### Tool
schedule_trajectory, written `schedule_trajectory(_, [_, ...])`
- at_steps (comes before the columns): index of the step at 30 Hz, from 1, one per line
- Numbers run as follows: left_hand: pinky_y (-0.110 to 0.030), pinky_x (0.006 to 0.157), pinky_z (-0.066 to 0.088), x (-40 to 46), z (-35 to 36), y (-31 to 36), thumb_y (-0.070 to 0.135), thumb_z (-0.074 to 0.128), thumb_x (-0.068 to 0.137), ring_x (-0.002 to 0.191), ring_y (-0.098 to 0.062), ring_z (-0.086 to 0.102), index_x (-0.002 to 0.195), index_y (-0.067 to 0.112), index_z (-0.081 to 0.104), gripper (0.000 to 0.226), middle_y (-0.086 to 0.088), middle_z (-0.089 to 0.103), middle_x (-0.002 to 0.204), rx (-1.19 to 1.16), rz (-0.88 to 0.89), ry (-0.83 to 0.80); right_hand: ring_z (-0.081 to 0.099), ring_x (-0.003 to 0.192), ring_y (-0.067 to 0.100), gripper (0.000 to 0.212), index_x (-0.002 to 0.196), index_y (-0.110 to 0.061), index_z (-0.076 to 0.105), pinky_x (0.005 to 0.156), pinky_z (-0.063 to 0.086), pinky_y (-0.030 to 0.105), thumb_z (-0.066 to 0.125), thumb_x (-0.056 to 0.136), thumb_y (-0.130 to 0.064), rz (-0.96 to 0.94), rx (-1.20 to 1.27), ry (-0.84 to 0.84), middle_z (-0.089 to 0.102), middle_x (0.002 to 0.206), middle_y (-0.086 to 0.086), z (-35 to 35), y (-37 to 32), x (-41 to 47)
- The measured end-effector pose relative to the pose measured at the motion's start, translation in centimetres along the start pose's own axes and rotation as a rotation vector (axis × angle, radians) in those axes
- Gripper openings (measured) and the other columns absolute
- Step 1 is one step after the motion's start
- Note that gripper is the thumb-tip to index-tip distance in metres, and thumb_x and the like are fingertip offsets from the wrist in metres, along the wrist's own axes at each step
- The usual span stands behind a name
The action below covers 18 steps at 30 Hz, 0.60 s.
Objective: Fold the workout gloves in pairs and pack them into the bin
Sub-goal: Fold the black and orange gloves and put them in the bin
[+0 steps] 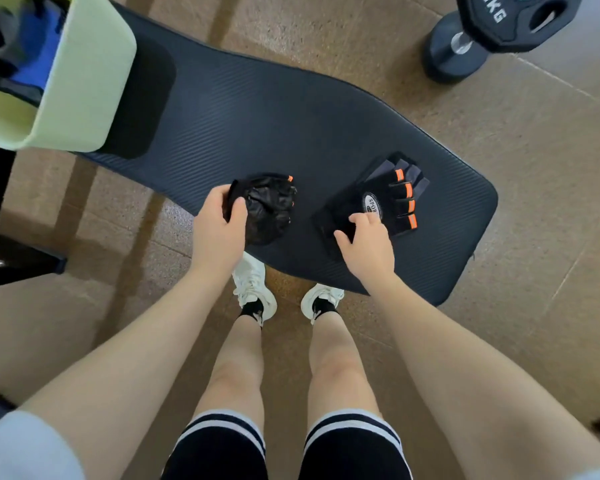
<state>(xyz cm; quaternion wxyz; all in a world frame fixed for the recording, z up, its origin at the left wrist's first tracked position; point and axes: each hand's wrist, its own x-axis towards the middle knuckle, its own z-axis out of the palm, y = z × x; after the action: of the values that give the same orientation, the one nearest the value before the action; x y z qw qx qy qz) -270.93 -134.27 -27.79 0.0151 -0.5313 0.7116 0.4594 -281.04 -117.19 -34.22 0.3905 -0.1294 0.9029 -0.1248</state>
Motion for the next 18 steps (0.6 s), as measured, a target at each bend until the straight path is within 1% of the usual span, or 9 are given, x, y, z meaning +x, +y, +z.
schedule_trajectory(3, [-0.029,0.083,0.041,0.9,0.0,-0.5,0.025,0.041,0.094,0.093,-0.012,0.052,0.11,0.014,0.056,0.024,0.004,0.059,0.1,-0.081,-0.037,0.056,0.048,0.113,0.036,0.063,0.115,-0.004,0.046,0.087,0.044,0.044,0.064,0.077,-0.052,-0.006,-0.197,0.106,0.05,0.124,0.016,1.2,-1.1,0.6])
schedule_trajectory(5, [-0.034,0.086,0.043,1.4,0.0,-1.2,0.028,0.04,0.094,0.091,-0.014,0.054,0.101,0.019,0.056,0.019,0.006,0.06,0.094,-0.14,-0.069,0.06,0.049,0.112,0.036,0.07,0.111,-0.003,0.044,0.085,0.045,0.043,0.069,0.07,-0.055,0.012,-0.294,0.124,0.05,0.123,0.018,1.8,-1.7,0.7])
schedule_trajectory(6, [-0.036,0.087,0.045,1.6,0.0,-1.5,0.03,0.04,0.094,0.091,-0.015,0.055,0.097,0.021,0.055,0.018,0.007,0.06,0.092,-0.153,-0.087,0.049,0.049,0.111,0.036,0.068,0.11,-0.003,0.044,0.083,0.045,0.043,0.071,0.07,-0.051,0.017,-0.325,0.121,0.05,0.122,0.018,2.3,-1.7,0.5])
schedule_trajectory(8, [-0.04,0.09,0.046,1.7,-0.2,-1.9,0.032,0.04,0.093,0.093,-0.016,0.057,0.094,0.023,0.056,0.018,0.005,0.062,0.094,-0.193,-0.123,0.017,0.053,0.104,0.035,0.057,0.108,-0.004,0.046,0.076,0.047,0.042,0.074,0.071,-0.036,0.015,-0.395,0.142,0.053,0.118,0.017,3.0,-1.2,0.3])
schedule_trajectory(10, [-0.037,0.087,0.049,1.4,-0.7,-1.8,0.03,0.04,0.094,0.092,-0.015,0.058,0.096,0.022,0.057,0.019,0.006,0.063,0.093,-0.239,-0.15,-0.01,0.055,0.096,0.037,0.038,0.104,-0.002,0.051,0.069,0.048,0.043,0.068,0.074,-0.017,-0.022,-0.419,0.199,0.056,0.112,0.018,3.0,-0.7,0.1])
schedule_trajectory(12, [-0.032,0.084,0.047,1.1,-1.1,-1.3,0.028,0.04,0.095,0.089,-0.011,0.058,0.097,0.023,0.058,0.019,0.01,0.062,0.091,-0.241,-0.152,-0.04,0.054,0.098,0.04,0.023,0.102,0.0,0.055,0.074,0.048,0.045,0.052,0.081,-0.007,-0.028,-0.317,0.179,0.056,0.112,0.019,1.8,-0.7,0.2])
schedule_trajectory(13, [-0.032,0.085,0.047,0.9,-1.4,-1.0,0.028,0.039,0.095,0.09,-0.011,0.058,0.095,0.026,0.059,0.019,0.012,0.062,0.091,-0.236,-0.149,-0.055,0.054,0.099,0.041,0.021,0.101,0.001,0.058,0.078,0.047,0.045,0.046,0.085,-0.007,-0.002,-0.24,0.152,0.057,0.112,0.019,1.0,-0.5,0.4])
schedule_trajectory(16, [-0.04,0.096,0.047,0.4,-1.9,0.1,0.03,0.041,0.093,0.1,-0.016,0.06,0.087,0.035,0.059,0.02,0.01,0.065,0.097,-0.222,-0.134,-0.079,0.055,0.1,0.041,0.026,0.097,-0.002,0.062,0.08,0.045,0.04,0.038,0.09,-0.01,0.144,0.015,0.074,0.062,0.108,0.019,-1.5,0.4,0.6])
schedule_trajectory(18, [-0.046,0.098,0.045,0.0,-2.0,0.8,0.031,0.041,0.092,0.103,-0.019,0.059,0.088,0.032,0.059,0.018,0.004,0.065,0.102,-0.204,-0.126,-0.096,0.055,0.102,0.039,0.025,0.096,-0.004,0.061,0.079,0.044,0.038,0.039,0.089,-0.011,0.141,0.085,0.058,0.062,0.109,0.017,-2.6,0.6,0.0])
